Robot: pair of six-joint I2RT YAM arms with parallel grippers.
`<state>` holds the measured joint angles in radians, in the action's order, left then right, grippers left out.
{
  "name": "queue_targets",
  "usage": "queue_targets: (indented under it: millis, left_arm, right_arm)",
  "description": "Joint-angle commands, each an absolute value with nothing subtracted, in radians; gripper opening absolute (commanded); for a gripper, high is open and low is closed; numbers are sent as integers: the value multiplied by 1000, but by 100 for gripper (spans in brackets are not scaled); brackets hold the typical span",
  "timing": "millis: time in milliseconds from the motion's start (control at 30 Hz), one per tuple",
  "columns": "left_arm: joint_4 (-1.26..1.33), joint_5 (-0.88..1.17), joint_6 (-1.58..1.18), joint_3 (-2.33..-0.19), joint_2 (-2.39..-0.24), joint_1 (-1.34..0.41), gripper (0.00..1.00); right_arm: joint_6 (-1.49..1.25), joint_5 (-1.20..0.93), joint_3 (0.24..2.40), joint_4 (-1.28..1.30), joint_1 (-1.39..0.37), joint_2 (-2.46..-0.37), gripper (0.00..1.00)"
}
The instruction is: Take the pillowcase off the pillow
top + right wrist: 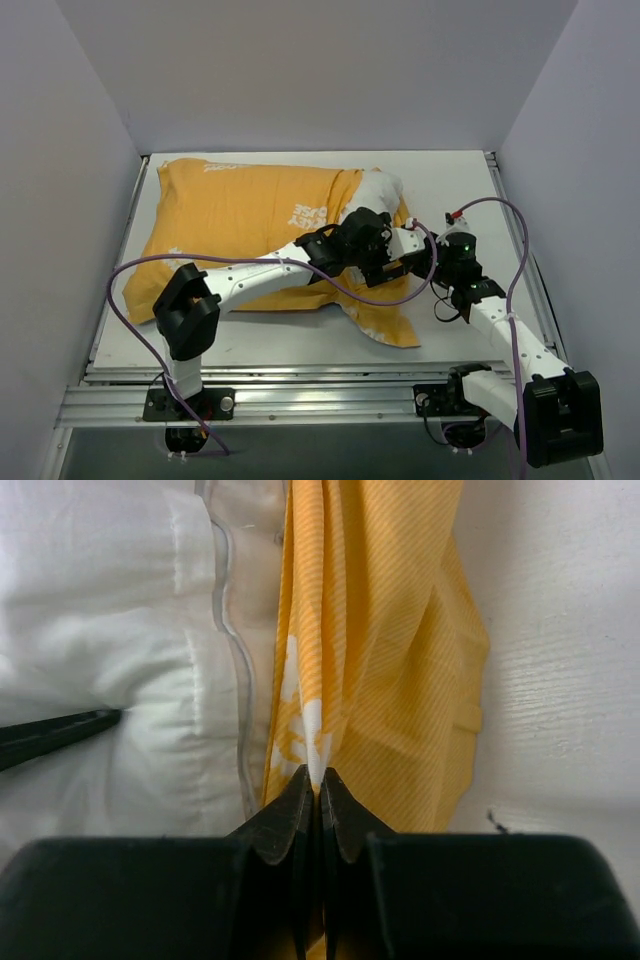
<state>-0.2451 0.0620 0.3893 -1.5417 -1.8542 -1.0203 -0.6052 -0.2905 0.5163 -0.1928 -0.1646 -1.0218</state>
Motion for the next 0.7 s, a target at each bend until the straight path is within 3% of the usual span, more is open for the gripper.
queue_targets:
  millis: [0, 200, 267, 300, 367, 400, 500, 533, 667]
  left_arm:
    - [-330, 18, 410, -1584, -1910, -1019, 97]
    - [-370, -112, 359, -1583, -1965, -1008, 100]
    - [-359, -127, 342, -1580, -1968, -997, 87]
    - [-359, -129, 330, -1582, -1971, -991, 73]
    - [-353, -126, 319, -1591, -1976, -974, 58]
    - [-350, -123, 308, -1594, -1977, -971, 44]
    - [-344, -94, 279, -1615, -1985, -945, 20]
    - [-341, -87, 270, -1621, -1988, -933, 4]
    - [-336, -83, 216, -1670, -1997, -902, 2]
  right_arm:
    - [-588, -259, 508, -169, -167, -988, 0]
    - [-577, -256, 511, -160, -169, -974, 0]
    - [-574, -258, 509, -156, -167, -974, 0]
    - [-574, -255, 509, -153, -169, -974, 0]
    - [-569, -253, 508, -143, -169, -970, 0]
    - [-568, -253, 508, -140, -167, -963, 0]
    - [-563, -250, 503, -118, -169, -945, 0]
    - [-561, -245, 502, -106, -167, -940, 0]
    - [-560, -233, 489, -63, -167, -910, 0]
